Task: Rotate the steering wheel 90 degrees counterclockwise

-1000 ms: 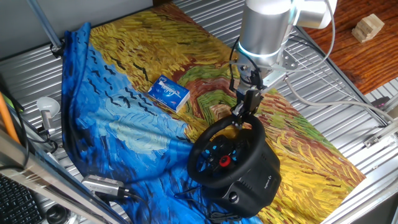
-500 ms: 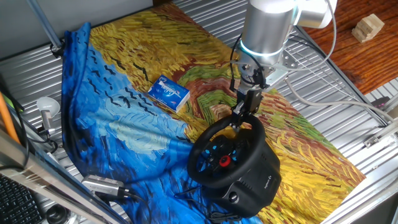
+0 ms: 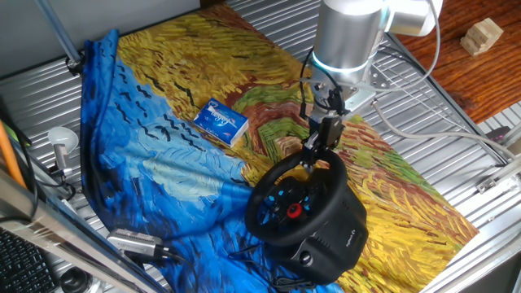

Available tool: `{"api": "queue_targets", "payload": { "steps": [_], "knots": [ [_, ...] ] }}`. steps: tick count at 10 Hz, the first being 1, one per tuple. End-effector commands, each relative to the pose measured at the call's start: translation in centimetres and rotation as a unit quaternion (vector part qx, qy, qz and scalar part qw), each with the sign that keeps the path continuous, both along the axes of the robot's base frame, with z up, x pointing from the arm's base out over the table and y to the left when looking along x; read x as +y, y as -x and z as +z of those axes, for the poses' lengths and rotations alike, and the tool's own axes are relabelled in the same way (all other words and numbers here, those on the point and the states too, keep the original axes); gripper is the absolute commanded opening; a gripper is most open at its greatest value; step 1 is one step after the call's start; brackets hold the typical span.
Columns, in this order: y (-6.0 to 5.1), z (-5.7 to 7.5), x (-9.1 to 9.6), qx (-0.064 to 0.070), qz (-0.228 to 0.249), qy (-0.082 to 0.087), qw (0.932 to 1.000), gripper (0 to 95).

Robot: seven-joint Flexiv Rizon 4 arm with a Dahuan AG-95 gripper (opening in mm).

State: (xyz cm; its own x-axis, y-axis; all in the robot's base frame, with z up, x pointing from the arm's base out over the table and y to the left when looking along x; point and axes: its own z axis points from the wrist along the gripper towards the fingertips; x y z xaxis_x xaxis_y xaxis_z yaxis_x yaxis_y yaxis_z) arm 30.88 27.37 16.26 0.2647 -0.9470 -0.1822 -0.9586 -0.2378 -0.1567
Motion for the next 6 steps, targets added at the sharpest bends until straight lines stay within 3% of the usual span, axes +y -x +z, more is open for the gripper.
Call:
{"api": "queue_targets", "payload": {
  "steps": [1,3,6],
  "knots": [
    [-0.25,0.48,0.29,0.008,-0.005,-0.002,1.0000,57.0],
    [-0.40,0.96,0.49,0.019,-0.013,-0.002,0.9997,57.0],
    [-0.41,1.32,0.59,0.022,-0.014,0.001,0.9996,57.0]
  ]
}}
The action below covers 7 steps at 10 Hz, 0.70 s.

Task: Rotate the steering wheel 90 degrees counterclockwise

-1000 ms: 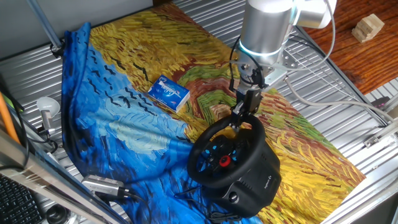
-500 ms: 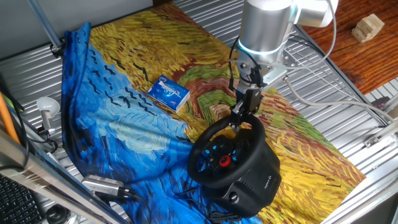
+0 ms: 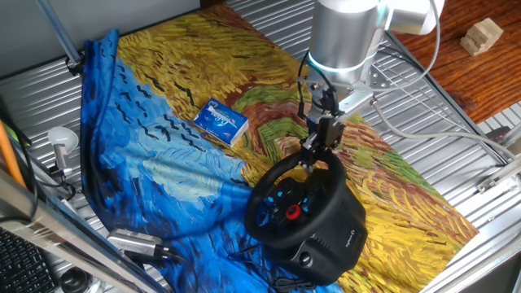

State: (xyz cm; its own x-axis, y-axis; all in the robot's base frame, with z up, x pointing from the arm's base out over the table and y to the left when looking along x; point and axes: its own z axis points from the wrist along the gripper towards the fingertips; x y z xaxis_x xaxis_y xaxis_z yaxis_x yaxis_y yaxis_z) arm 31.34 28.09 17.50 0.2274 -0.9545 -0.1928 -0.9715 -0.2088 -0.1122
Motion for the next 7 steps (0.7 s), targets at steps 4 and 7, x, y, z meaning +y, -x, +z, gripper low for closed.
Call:
{"api": "queue_targets", "payload": {
  "steps": [4,7],
  "knots": [
    [0.3,1.2,0.0,0.011,-0.002,-0.002,0.9999,57.0],
    [0.6,2.7,0.4,0.030,-0.023,-0.005,0.9993,57.0]
  ]
}}
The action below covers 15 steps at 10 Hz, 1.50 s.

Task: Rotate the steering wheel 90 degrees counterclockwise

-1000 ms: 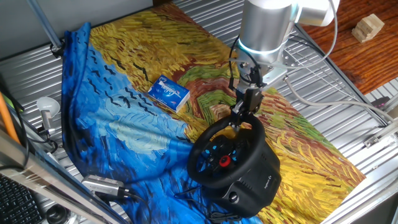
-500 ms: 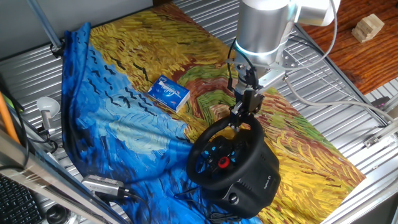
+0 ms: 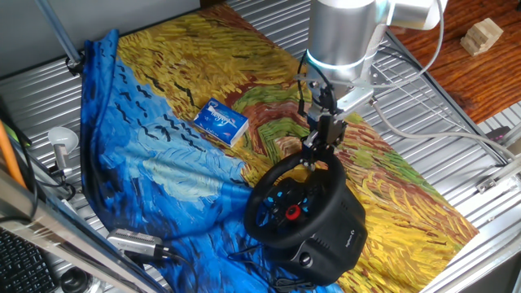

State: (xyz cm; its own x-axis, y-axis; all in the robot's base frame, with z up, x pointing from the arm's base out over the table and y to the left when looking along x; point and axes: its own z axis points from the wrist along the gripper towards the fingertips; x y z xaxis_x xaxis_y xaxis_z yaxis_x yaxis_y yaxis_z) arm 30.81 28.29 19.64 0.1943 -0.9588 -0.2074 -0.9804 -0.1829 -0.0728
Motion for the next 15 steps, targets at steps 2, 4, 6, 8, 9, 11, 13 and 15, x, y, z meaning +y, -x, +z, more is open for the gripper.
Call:
{"api": "queue_targets", "payload": {
  "steps": [2,4,6,8,9,11,13,15],
  "knots": [
    [-0.1,1.6,0.7,0.027,-0.036,0.005,0.9990,57.0],
    [-1.0,3.0,1.9,0.058,-0.078,0.016,0.9952,57.0],
    [-2.0,4.1,3.3,0.079,-0.125,0.032,0.9884,38.0],
    [-2.7,5.0,4.3,0.122,-0.177,0.058,0.9749,38.0],
    [-2.9,5.8,4.9,0.134,-0.212,0.079,0.9648,19.0],
    [-3.2,6.3,5.3,0.155,-0.242,0.090,0.9536,19.0],
    [-3.8,7.5,5.6,0.186,-0.254,0.126,0.9406,0.0],
    [-4.1,8.2,5.5,0.170,-0.250,0.135,0.9436,0.0]
  ]
}}
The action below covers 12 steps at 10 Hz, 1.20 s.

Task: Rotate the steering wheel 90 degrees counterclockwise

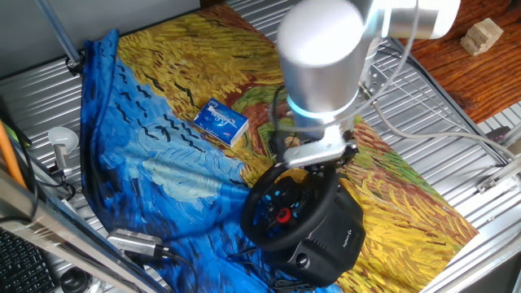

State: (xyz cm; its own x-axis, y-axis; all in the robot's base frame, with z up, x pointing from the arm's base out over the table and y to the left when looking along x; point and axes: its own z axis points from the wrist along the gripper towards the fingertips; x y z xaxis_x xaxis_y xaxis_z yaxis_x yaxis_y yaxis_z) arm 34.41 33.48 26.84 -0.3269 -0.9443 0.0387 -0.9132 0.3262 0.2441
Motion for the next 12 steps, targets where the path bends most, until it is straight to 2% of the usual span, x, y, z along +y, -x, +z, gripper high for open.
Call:
{"api": "queue_targets", "payload": {
  "steps": [1,6,8,12],
  "knots": [
    [-0.46,1.02,0.34,0.010,-0.004,0.025,0.9996,0.0],
    [-0.47,1.09,0.37,0.011,-0.025,0.023,0.9994,0.0],
    [-0.43,1.00,0.22,0.011,-0.054,0.036,0.9978,0.0],
    [-0.54,0.54,-0.04,0.009,-0.087,0.032,0.9956,0.0]
  ]
}}
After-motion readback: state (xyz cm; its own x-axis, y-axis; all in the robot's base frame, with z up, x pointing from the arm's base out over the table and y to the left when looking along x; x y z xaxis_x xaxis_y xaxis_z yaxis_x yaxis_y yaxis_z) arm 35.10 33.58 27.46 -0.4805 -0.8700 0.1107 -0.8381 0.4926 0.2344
